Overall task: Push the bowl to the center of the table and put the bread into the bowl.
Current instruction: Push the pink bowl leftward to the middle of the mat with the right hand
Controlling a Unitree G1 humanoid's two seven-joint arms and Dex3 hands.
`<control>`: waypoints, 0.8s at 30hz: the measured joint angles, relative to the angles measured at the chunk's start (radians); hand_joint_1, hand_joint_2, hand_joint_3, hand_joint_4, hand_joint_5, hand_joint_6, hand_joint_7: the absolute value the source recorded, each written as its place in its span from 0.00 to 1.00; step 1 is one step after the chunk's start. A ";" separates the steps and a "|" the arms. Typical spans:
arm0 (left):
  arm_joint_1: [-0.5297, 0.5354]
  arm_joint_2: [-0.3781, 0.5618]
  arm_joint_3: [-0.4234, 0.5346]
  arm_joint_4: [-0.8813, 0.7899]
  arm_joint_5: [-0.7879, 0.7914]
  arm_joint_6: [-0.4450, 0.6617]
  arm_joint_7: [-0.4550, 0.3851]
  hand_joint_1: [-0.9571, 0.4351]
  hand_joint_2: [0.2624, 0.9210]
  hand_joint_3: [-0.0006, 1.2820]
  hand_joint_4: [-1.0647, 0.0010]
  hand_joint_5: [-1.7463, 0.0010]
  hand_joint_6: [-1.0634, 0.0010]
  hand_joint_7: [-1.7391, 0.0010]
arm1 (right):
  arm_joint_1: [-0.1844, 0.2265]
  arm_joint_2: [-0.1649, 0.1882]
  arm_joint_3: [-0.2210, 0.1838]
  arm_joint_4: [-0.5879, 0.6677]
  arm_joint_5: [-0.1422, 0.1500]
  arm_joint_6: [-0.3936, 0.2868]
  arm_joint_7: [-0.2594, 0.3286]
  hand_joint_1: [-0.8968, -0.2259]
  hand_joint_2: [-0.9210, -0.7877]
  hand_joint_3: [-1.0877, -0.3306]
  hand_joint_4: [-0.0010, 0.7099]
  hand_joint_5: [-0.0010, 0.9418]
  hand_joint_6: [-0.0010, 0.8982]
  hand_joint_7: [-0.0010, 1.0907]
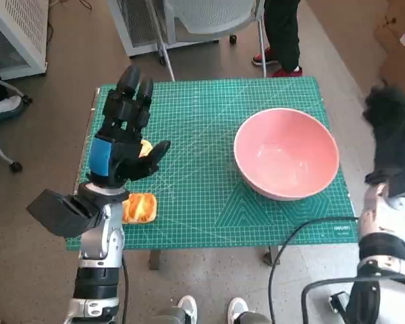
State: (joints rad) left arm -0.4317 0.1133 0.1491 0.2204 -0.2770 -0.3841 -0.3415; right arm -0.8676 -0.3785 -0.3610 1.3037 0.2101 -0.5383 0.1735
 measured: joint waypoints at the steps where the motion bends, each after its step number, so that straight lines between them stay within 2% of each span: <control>1: 0.001 0.000 0.000 -0.001 0.000 0.000 0.001 0.41 0.76 0.33 1.00 1.00 1.00 0.83 | 0.000 0.006 -0.003 0.001 0.000 0.014 0.000 0.72 0.00 0.70 0.38 0.00 0.46 0.01; 6: 0.008 0.002 0.001 -0.003 0.000 0.000 0.003 0.40 0.77 0.32 1.00 1.00 1.00 0.83 | 0.003 0.043 -0.006 0.007 -0.009 0.060 -0.006 0.72 0.00 0.72 0.39 0.01 0.47 0.01; 14: 0.012 0.006 0.006 -0.003 -0.002 0.000 0.003 0.40 0.81 0.28 1.00 1.00 1.00 0.83 | 0.016 0.110 0.017 0.013 -0.056 0.101 -0.040 0.69 0.00 0.74 0.42 0.01 0.47 0.01; 24: 0.021 0.006 0.011 -0.005 -0.002 -0.004 0.002 0.39 0.85 0.24 1.00 1.00 1.00 0.82 | 0.016 0.195 0.036 0.013 -0.076 0.140 -0.043 0.71 0.00 0.70 0.42 0.01 0.44 0.00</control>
State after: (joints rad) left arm -0.4102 0.1193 0.1597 0.2151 -0.2794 -0.3881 -0.3399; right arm -0.8513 -0.1836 -0.3248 1.3166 0.1343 -0.3982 0.1301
